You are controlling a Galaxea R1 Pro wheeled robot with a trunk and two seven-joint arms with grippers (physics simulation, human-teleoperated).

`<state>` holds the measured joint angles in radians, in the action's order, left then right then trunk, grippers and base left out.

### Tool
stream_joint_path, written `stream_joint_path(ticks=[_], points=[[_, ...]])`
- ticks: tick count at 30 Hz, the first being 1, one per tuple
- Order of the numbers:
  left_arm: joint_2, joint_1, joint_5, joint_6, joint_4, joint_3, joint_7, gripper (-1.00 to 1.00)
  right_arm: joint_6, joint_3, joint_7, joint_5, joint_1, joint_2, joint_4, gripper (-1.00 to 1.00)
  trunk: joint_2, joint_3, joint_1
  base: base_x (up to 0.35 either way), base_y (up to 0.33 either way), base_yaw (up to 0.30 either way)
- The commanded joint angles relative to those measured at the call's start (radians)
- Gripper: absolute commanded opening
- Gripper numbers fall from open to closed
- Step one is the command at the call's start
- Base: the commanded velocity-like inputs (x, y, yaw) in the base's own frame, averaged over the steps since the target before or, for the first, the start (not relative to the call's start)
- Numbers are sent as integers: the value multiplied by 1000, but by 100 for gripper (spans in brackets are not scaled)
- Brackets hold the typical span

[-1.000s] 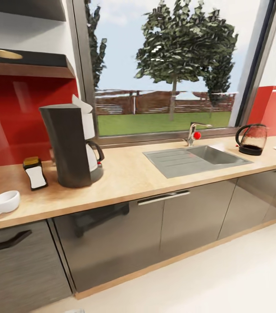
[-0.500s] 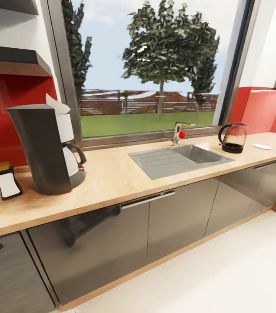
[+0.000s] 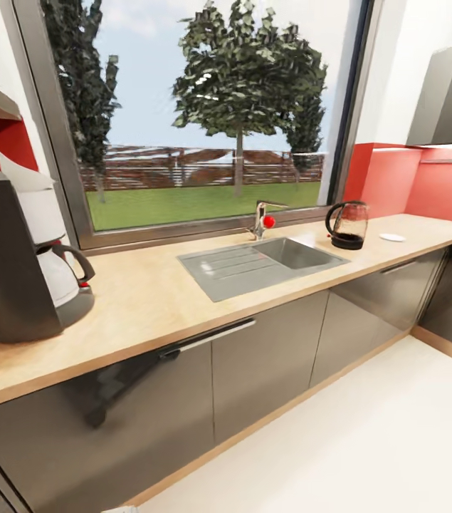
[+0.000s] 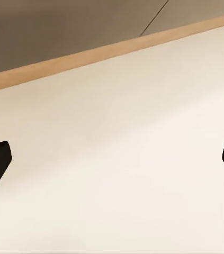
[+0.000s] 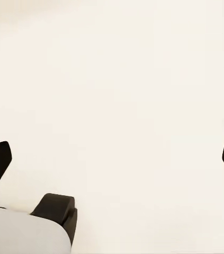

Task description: Set up a coffee station on the kitchen countertop: keep the coffee maker on the countertop, move the bottle of coffee from the kitchen shelf to the counter next to the coffee maker, place a paper coffee filter on top of the coffee maker, put the saucer next to the coffee maker with the coffee cup on the saucer, and place the electric kettle next to the coffee maker.

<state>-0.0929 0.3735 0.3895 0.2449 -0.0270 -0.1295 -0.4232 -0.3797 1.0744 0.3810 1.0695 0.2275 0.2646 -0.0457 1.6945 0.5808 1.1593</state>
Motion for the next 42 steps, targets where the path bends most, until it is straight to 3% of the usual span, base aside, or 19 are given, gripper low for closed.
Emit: stream_joint_path(ticks=[1, 11, 22, 42], points=[[0, 0, 9, 4, 1, -9, -3, 100, -2, 7, 9, 11, 1, -1, -3, 100, 0, 1, 0, 5, -4, -279], [-1, 0, 9, 4, 1, -9, -3, 100, -2, 7, 9, 10, 1, -1, -3, 100, 0, 1, 0, 34, -50, -234], [-1, 1, 9, 4, 1, -9, -3, 100, -2, 8, 9, 10, 1, -1, -3, 100, 0, 1, 0, 156, -233, -53], [-1, 0, 9, 4, 1, -8, -3, 100, -2, 9, 8, 10, 1, -1, -3, 100, 0, 1, 0, 170, -247, -211]])
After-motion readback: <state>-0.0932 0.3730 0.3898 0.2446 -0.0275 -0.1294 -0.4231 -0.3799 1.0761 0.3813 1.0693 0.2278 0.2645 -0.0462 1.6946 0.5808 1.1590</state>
